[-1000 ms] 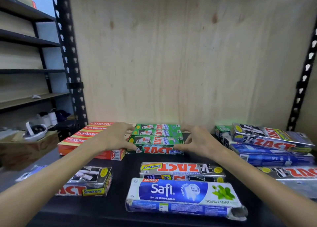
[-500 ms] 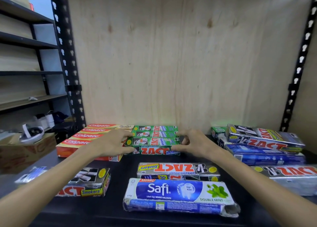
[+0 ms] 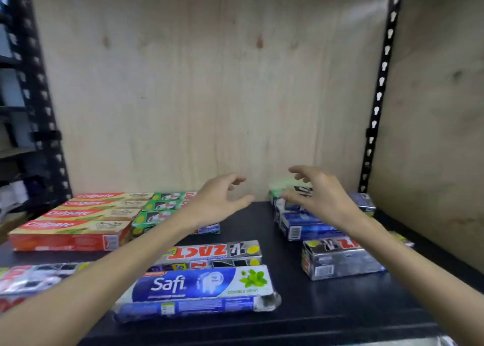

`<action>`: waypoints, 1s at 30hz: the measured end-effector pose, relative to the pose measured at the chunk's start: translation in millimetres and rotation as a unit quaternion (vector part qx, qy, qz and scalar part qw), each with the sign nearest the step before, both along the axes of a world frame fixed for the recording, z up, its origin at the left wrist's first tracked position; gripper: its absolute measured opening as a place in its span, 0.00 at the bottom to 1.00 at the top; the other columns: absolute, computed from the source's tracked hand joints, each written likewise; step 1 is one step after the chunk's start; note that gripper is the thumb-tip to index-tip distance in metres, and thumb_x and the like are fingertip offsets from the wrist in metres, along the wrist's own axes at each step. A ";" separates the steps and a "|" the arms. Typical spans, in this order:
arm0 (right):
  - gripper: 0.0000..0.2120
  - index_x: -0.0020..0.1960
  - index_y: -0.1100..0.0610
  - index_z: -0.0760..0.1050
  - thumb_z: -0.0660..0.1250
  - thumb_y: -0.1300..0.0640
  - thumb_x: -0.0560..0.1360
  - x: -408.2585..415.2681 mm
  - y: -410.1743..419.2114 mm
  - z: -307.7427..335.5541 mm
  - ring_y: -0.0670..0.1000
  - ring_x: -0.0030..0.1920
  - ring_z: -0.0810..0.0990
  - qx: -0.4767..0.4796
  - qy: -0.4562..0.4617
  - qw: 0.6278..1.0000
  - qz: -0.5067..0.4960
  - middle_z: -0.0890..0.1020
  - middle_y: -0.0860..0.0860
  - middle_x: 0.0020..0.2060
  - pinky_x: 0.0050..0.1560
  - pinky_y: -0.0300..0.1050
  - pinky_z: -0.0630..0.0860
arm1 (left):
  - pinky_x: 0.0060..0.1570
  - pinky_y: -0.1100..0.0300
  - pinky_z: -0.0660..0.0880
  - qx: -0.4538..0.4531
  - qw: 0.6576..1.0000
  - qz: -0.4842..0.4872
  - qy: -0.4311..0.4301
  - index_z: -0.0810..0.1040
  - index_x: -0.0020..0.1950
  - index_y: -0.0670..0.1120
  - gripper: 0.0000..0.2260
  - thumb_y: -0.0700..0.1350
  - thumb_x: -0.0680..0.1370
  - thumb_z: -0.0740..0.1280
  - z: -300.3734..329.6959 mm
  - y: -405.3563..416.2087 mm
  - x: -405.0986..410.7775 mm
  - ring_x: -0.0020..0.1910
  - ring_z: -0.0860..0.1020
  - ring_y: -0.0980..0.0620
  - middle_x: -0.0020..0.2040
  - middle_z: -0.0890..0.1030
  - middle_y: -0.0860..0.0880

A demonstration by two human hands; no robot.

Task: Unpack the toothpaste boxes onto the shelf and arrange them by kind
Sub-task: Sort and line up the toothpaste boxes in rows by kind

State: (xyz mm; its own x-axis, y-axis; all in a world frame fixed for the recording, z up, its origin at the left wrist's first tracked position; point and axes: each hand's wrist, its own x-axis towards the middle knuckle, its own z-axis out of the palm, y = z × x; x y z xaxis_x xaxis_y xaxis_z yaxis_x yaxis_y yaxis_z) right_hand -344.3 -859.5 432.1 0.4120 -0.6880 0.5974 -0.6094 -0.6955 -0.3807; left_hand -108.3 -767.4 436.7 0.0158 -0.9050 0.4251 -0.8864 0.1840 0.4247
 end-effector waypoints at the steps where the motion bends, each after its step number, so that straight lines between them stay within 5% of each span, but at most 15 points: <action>1: 0.30 0.68 0.50 0.75 0.74 0.39 0.71 -16.5 -5.7 0.3 0.55 0.60 0.79 -0.013 0.005 0.999 -0.032 0.81 0.53 0.58 0.61 0.52 0.74 | 0.62 0.62 0.71 -0.001 1.000 -0.012 0.004 0.72 0.73 0.49 0.25 0.57 0.78 0.69 0.4 -8.1 -14.5 0.64 0.75 0.56 0.69 0.76 0.52; 6: 0.33 0.72 0.42 0.69 0.64 0.29 0.72 -91.7 -26.7 -10.8 0.63 0.67 0.71 0.074 0.088 0.974 -0.195 0.76 0.56 0.65 0.65 0.60 0.67 | 0.59 0.64 0.68 0.015 0.999 -0.047 0.002 0.70 0.75 0.48 0.27 0.56 0.78 0.69 -0.3 -44.1 -75.7 0.67 0.75 0.52 0.71 0.75 0.50; 9: 0.27 0.67 0.39 0.72 0.66 0.30 0.71 -114.1 -30.6 -20.9 0.59 0.64 0.76 0.117 0.072 0.976 -0.172 0.80 0.50 0.62 0.63 0.59 0.71 | 0.68 0.56 0.71 0.042 0.998 -0.048 0.026 0.70 0.75 0.49 0.29 0.56 0.77 0.71 -7.8 -59.7 -88.5 0.68 0.75 0.51 0.72 0.75 0.49; 12: 0.24 0.66 0.41 0.74 0.71 0.36 0.72 -120.3 -30.9 -26.4 0.55 0.59 0.80 0.120 0.025 0.984 -0.132 0.83 0.47 0.58 0.60 0.55 0.76 | 0.64 0.50 0.75 0.050 0.998 -0.023 0.044 0.72 0.73 0.47 0.27 0.52 0.76 0.73 -14.6 -67.9 -89.6 0.61 0.80 0.48 0.67 0.79 0.46; 16: 0.21 0.63 0.48 0.79 0.76 0.46 0.72 -120.9 -30.8 -24.7 0.50 0.50 0.81 0.123 -0.040 0.988 -0.084 0.82 0.47 0.47 0.49 0.41 0.74 | 0.57 0.54 0.78 0.021 0.997 0.008 0.073 0.76 0.68 0.44 0.22 0.46 0.76 0.75 -14.3 -69.6 -93.4 0.51 0.81 0.49 0.56 0.82 0.46; 22: 0.24 0.65 0.47 0.77 0.75 0.43 0.72 -138.2 -19.3 -15.0 0.44 0.45 0.78 0.130 -0.005 0.990 -0.056 0.79 0.44 0.45 0.36 0.28 0.66 | 0.53 0.59 0.77 0.038 0.994 -0.008 0.101 0.80 0.60 0.51 0.19 0.50 0.71 0.78 -6.5 -44.1 -89.1 0.45 0.80 0.51 0.47 0.82 0.50; 26: 0.25 0.65 0.46 0.77 0.73 0.38 0.71 -142.0 -4.8 -11.9 0.39 0.43 0.77 0.149 0.053 0.987 -0.040 0.79 0.41 0.44 0.39 0.30 0.69 | 0.40 0.75 0.72 0.097 0.986 -0.031 0.135 0.81 0.57 0.49 0.18 0.48 0.70 0.79 -9.5 -20.2 -88.5 0.41 0.79 0.56 0.48 0.81 0.49; 30: 0.26 0.63 0.45 0.79 0.62 0.30 0.74 -143.8 2.9 -14.3 0.42 0.47 0.78 0.169 0.056 0.983 -0.044 0.79 0.40 0.43 0.43 0.37 0.71 | 0.42 0.73 0.73 0.133 0.975 -0.057 0.169 0.81 0.58 0.48 0.19 0.49 0.70 0.79 -6.6 -11.7 -91.0 0.46 0.78 0.55 0.54 0.82 0.46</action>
